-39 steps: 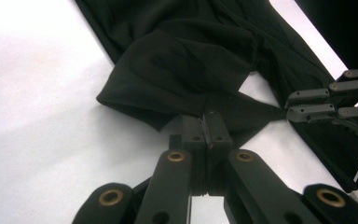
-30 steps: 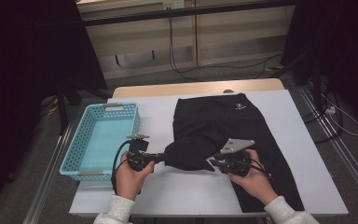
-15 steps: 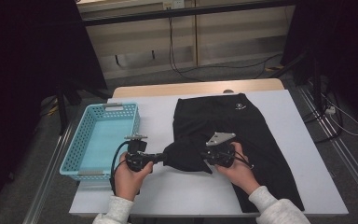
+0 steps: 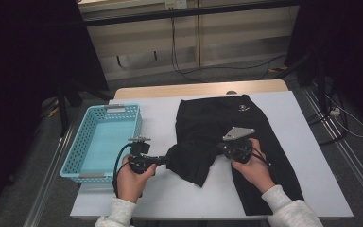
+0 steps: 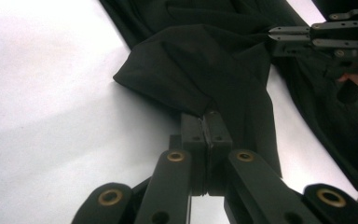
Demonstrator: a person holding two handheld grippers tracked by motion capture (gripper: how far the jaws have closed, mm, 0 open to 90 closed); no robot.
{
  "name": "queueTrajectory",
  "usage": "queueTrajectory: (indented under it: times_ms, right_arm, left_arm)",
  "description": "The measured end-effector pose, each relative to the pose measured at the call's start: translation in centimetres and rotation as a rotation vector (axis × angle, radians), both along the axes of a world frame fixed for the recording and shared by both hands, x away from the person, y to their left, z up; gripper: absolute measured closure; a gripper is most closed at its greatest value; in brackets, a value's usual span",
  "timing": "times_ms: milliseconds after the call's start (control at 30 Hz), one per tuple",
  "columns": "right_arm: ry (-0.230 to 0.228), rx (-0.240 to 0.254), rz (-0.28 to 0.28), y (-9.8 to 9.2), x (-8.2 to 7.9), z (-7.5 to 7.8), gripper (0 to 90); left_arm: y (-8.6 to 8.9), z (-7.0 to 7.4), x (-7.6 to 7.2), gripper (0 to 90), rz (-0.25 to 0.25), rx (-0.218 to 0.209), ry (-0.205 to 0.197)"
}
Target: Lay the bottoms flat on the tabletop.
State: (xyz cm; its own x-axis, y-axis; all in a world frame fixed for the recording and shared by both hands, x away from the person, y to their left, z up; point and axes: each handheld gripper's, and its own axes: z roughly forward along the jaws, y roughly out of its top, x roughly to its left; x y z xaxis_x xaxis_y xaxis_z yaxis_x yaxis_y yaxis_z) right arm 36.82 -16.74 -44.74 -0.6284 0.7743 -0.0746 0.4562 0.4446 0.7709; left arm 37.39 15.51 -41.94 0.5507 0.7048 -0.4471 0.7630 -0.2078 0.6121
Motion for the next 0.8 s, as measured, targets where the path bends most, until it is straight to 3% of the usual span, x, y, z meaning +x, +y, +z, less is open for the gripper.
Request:
queueTrajectory:
  times_ms: [167,300,400,567,700,800]
  right_arm:
    - [0.003,-0.005,0.023,0.9,-1.3,0.0,73.6]
    - [0.010,0.034,0.053,1.8,-2.3,0.4,67.8]
    - [0.023,0.062,0.103,2.8,-2.9,0.4,66.2]
    - [0.037,0.046,0.174,5.1,-3.6,-0.4,60.1]
    - [0.078,0.096,0.236,6.1,-4.0,-1.0,58.9]
    - [0.064,0.092,0.276,6.6,-4.3,-0.8,58.4]
  left_arm:
    - [-0.1,-0.1,0.1,89.6,0.003,0.006,-0.009]
    - [-0.1,-0.2,0.2,89.6,0.000,0.013,-0.014]
    - [-0.2,-0.2,0.2,89.6,0.003,0.017,-0.016]
    - [-0.2,-0.2,0.3,89.4,0.012,0.024,-0.023]
    - [0.0,-0.1,0.3,89.3,0.022,0.048,-0.034]
    - [0.0,-0.1,0.4,89.3,0.023,0.062,-0.037]
